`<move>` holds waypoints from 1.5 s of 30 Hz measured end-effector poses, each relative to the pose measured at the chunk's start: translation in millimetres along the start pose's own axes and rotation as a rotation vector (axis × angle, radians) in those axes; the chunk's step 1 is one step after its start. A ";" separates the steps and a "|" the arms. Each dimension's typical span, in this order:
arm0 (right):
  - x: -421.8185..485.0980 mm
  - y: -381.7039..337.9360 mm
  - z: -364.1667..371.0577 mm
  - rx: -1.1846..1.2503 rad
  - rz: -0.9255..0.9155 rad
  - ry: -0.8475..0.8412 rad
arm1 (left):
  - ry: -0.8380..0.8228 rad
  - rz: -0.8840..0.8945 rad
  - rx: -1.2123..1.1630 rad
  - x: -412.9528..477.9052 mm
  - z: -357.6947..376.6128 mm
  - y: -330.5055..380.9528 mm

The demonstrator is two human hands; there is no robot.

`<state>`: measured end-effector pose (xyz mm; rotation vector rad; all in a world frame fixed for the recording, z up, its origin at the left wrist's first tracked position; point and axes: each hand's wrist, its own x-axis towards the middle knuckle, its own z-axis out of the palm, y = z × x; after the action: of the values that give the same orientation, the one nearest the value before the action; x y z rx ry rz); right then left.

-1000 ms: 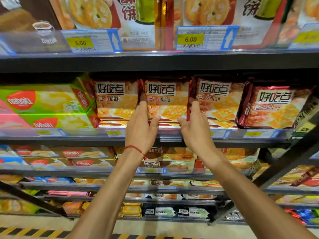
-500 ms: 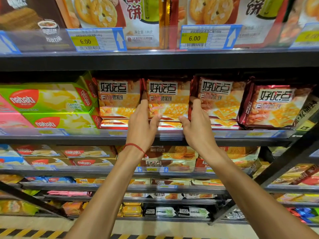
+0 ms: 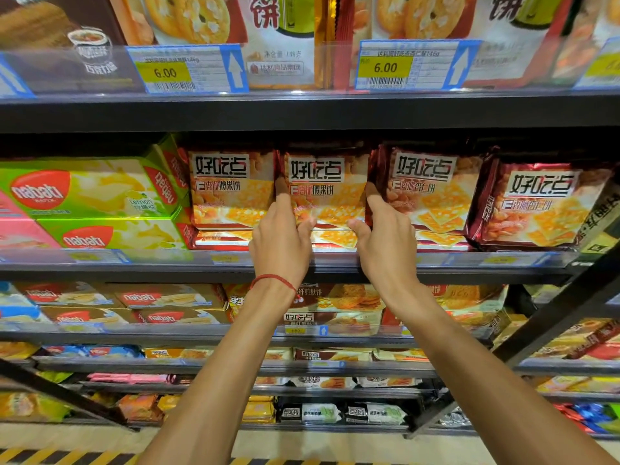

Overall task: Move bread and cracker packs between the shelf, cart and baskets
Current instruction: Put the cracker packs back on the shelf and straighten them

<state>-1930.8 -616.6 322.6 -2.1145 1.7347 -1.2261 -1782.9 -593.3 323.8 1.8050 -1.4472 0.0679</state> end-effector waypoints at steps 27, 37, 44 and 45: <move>-9.5 9.1 4.5 0.110 -0.016 0.120 | 0.057 -0.037 -0.119 -4.8 -1.5 2.1; -9.8 9.2 3.2 0.186 0.010 0.136 | 0.107 -0.042 -0.055 -6.0 -6.7 -0.1; -9.4 14.9 -6.1 0.236 -0.032 0.033 | 0.193 -0.064 -0.253 -21.8 0.9 -3.1; -10.1 16.4 -9.2 0.268 -0.028 0.001 | 0.199 -0.048 -0.281 -25.7 2.1 -2.0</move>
<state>-1949.2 -609.6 314.3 -1.9875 1.4513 -1.3794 -1790.9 -574.1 308.5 1.5557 -1.2080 0.0178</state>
